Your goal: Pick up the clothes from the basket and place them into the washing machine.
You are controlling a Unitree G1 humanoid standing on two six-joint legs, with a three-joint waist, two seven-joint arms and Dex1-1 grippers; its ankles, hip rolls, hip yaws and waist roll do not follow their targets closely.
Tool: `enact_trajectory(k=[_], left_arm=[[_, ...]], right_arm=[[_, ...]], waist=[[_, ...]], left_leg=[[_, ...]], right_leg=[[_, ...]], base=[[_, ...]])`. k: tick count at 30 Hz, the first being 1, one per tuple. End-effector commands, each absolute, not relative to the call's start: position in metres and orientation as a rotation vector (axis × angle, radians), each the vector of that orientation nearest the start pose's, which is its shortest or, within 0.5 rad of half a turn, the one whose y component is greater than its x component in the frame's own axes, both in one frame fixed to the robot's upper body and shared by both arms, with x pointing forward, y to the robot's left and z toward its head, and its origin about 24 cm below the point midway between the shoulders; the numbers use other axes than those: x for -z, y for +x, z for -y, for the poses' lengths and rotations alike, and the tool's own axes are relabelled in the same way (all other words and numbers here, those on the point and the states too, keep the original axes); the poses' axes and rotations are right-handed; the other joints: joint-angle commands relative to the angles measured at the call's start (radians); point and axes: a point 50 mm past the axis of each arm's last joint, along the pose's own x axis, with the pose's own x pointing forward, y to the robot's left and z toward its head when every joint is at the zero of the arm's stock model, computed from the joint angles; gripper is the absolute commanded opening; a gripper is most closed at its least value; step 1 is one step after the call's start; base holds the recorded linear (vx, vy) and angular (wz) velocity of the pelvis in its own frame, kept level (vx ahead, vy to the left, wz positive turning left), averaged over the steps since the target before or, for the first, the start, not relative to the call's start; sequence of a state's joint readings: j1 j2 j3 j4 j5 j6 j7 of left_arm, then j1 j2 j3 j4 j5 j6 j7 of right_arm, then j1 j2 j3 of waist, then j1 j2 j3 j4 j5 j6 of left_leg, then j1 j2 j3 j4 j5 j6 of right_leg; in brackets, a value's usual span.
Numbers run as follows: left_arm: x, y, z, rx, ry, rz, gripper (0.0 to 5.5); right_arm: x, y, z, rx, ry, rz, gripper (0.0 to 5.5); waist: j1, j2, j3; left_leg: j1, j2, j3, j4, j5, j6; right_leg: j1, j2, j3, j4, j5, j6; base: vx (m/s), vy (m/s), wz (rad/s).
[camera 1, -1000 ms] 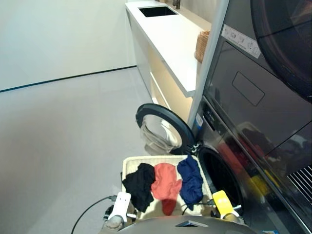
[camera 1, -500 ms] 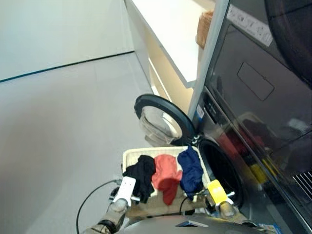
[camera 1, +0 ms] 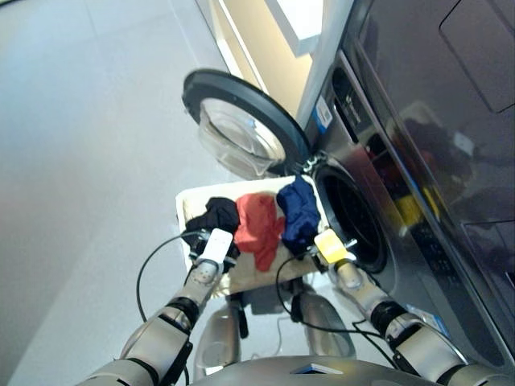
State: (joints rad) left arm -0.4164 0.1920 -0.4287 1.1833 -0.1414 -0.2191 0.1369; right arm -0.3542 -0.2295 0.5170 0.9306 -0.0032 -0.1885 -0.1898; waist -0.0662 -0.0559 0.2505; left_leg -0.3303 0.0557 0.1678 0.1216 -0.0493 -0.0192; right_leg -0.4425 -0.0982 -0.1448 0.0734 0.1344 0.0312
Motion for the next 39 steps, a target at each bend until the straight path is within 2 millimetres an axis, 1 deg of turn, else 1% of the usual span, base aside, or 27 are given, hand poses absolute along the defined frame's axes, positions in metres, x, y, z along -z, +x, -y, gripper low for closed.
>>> enact_trajectory(k=[1,2,3,4,7,9,12,13,15,16,18,21,24,26,29,31,32,33,34,36,39], left_arm=[[0.068,0.28,-0.168,0.06,0.37,-0.473,5.5],[0.065,0.284,-0.169,0.056,0.377,-0.461,5.5],[0.065,0.284,-0.169,0.056,0.377,-0.461,5.5],[0.06,0.289,-0.171,0.046,0.385,-0.445,5.5],[0.053,0.295,-0.181,-0.003,0.378,-0.433,5.5],[0.046,0.302,-0.188,-0.038,0.374,-0.412,5.5],[0.034,0.311,-0.199,-0.089,0.369,-0.381,5.5],[0.031,0.313,-0.202,-0.099,0.369,-0.374,5.5],[0.023,0.318,-0.21,-0.138,0.36,-0.351,5.5],[0.02,0.32,-0.213,-0.161,0.348,-0.341,5.5],[0.012,0.324,-0.22,-0.2,0.345,-0.319,5.5],[0.001,0.331,-0.232,-0.289,0.353,-0.293,5.5],[-0.005,0.334,-0.238,-0.349,0.337,-0.288,5.5],[-0.008,0.336,-0.241,-0.369,0.371,-0.295,5.5],[-0.005,0.335,-0.245,-0.41,0.374,-0.332,5.5],[-0.005,0.336,-0.244,-0.423,0.362,-0.348,5.5],[-0.002,0.334,-0.245,-0.429,0.374,-0.374,5.5],[-0.002,0.334,-0.246,-0.433,0.381,-0.377,4.94],[0.0,0.333,-0.247,-0.438,0.374,-0.39,2.98],[0.002,0.332,-0.247,-0.434,0.377,-0.412,0.0],[0.006,0.329,-0.247,-0.42,0.384,-0.429,0.0]], right_arm=[[0.039,0.281,0.119,-0.281,-0.488,-0.211,5.5],[0.034,0.284,0.116,-0.286,-0.477,-0.187,5.5],[0.034,0.284,0.116,-0.286,-0.477,-0.187,5.5],[0.03,0.286,0.113,-0.287,-0.465,-0.164,5.5],[0.018,0.292,0.107,-0.291,-0.438,-0.107,5.5],[0.011,0.296,0.104,-0.284,-0.421,-0.077,5.5],[-0.003,0.302,0.1,-0.283,-0.4,-0.018,5.5],[-0.006,0.304,0.1,-0.279,-0.394,-0.005,5.5],[-0.013,0.307,0.099,-0.272,-0.389,0.025,5.5],[-0.015,0.309,0.099,-0.268,-0.383,0.037,5.5],[-0.022,0.311,0.098,-0.262,-0.365,0.062,5.5],[-0.026,0.313,0.095,-0.254,-0.351,0.083,5.5],[-0.027,0.313,0.094,-0.246,-0.343,0.092,5.5],[-0.026,0.313,0.093,-0.246,-0.344,0.089,5.5],[-0.021,0.311,0.095,-0.238,-0.354,0.067,5.5],[-0.019,0.31,0.096,-0.238,-0.354,0.059,5.5],[-0.017,0.309,0.099,-0.235,-0.355,0.049,5.5],[-0.016,0.308,0.101,-0.232,-0.355,0.044,5.5],[-0.015,0.308,0.102,-0.231,-0.354,0.041,5.5],[-0.013,0.307,0.104,-0.226,-0.352,0.03,5.5],[-0.01,0.307,0.108,-0.222,-0.351,0.011,5.5]], waist=[[-0.018,-0.011,-0.019],[-0.02,-0.007,-0.014],[-0.02,-0.006,-0.014],[-0.025,-0.009,-0.014],[-0.035,-0.011,-0.008],[-0.042,-0.011,-0.005],[-0.049,-0.012,-0.005],[-0.052,-0.011,-0.004],[-0.055,-0.008,-0.004],[-0.055,-0.006,-0.006],[-0.057,-0.004,-0.007],[-0.058,0.0,-0.011],[-0.063,0.0,-0.016],[-0.066,0.0,-0.021],[-0.069,-0.001,-0.027],[-0.072,0.0,-0.032],[-0.072,0.0,-0.036],[-0.074,0.001,-0.038],[-0.074,0.002,-0.042],[-0.076,0.004,-0.048],[-0.073,0.008,-0.061]], left_leg=[[-0.154,0.02,-0.032,0.077,0.036,0.001],[-0.169,0.029,-0.04,0.098,0.007,-0.006],[-0.17,0.03,-0.04,0.1,0.006,-0.006],[-0.211,0.036,-0.041,0.123,0.001,-0.006],[-0.28,0.04,-0.042,0.155,-0.006,-0.005],[-0.333,0.045,-0.05,0.185,-0.012,-0.005],[-0.41,0.057,-0.06,0.24,-0.028,-0.001],[-0.434,0.062,-0.063,0.264,-0.035,-0.001],[-0.488,0.068,-0.07,0.315,-0.052,0.002],[-0.505,0.07,-0.073,0.326,-0.058,0.002],[-0.538,0.071,-0.079,0.354,-0.07,0.005],[-0.581,0.073,-0.086,0.379,-0.078,0.005],[-0.615,0.075,-0.092,0.397,-0.084,0.004],[-0.632,0.075,-0.096,0.406,-0.087,0.005],[-0.656,0.077,-0.1,0.418,-0.091,0.008],[-0.669,0.075,-0.103,0.424,-0.092,0.008],[-0.67,0.074,-0.106,0.421,-0.092,0.009],[-0.674,0.074,-0.107,0.42,-0.091,0.009],[-0.677,0.074,-0.108,0.418,-0.091,0.009],[-0.683,0.074,-0.11,0.417,-0.089,0.009],[-0.681,0.073,-0.112,0.412,-0.084,0.009]], right_leg=[[-0.051,-0.01,0.02,0.076,-0.068,0.066],[-0.068,-0.003,0.025,0.094,-0.088,0.072],[-0.069,-0.003,0.025,0.095,-0.088,0.072],[-0.103,0.0,0.03,0.104,-0.089,0.07],[-0.169,0.001,0.032,0.127,-0.09,0.069],[-0.214,0.0,0.031,0.14,-0.09,0.068],[-0.281,0.004,0.031,0.178,-0.095,0.065],[-0.302,0.002,0.029,0.195,-0.099,0.063],[-0.347,0.006,0.029,0.231,-0.111,0.059],[-0.365,0.009,0.03,0.242,-0.117,0.059],[-0.395,0.008,0.028,0.264,-0.124,0.058],[-0.436,0.007,0.024,0.289,-0.135,0.055],[-0.463,0.004,0.022,0.299,-0.138,0.055],[-0.479,0.005,0.019,0.305,-0.14,0.055],[-0.499,0.003,0.015,0.319,-0.145,0.053],[-0.51,0.003,0.015,0.324,-0.146,0.052],[-0.513,0.003,0.015,0.323,-0.145,0.052],[-0.515,0.001,0.014,0.319,-0.143,0.052],[-0.52,0.001,0.014,0.319,-0.141,0.053],[-0.523,0.0,0.014,0.314,-0.138,0.053],[-0.524,-0.001,0.014,0.313,-0.135,0.052]], base=[[0.0,0.0,0.0],[0.0,0.0,0.0],[0.0,0.0,0.0],[0.0,0.0,0.0],[-0.018,0.005,-0.006],[0.0,0.0,0.0],[0.0,0.0,0.0],[0.0,0.0,0.0],[0.0,0.0,0.0],[0.0,0.0,0.0],[0.0,0.0,0.0],[0.0,0.0,0.0],[0.0,0.0,0.0],[0.0,0.0,0.0],[0.0,0.0,0.0],[0.0,0.0,0.0],[0.0,0.0,0.0],[0.0,0.0,0.0],[0.0,0.0,0.0],[0.0,0.0,0.0],[0.0,0.0,0.0]])
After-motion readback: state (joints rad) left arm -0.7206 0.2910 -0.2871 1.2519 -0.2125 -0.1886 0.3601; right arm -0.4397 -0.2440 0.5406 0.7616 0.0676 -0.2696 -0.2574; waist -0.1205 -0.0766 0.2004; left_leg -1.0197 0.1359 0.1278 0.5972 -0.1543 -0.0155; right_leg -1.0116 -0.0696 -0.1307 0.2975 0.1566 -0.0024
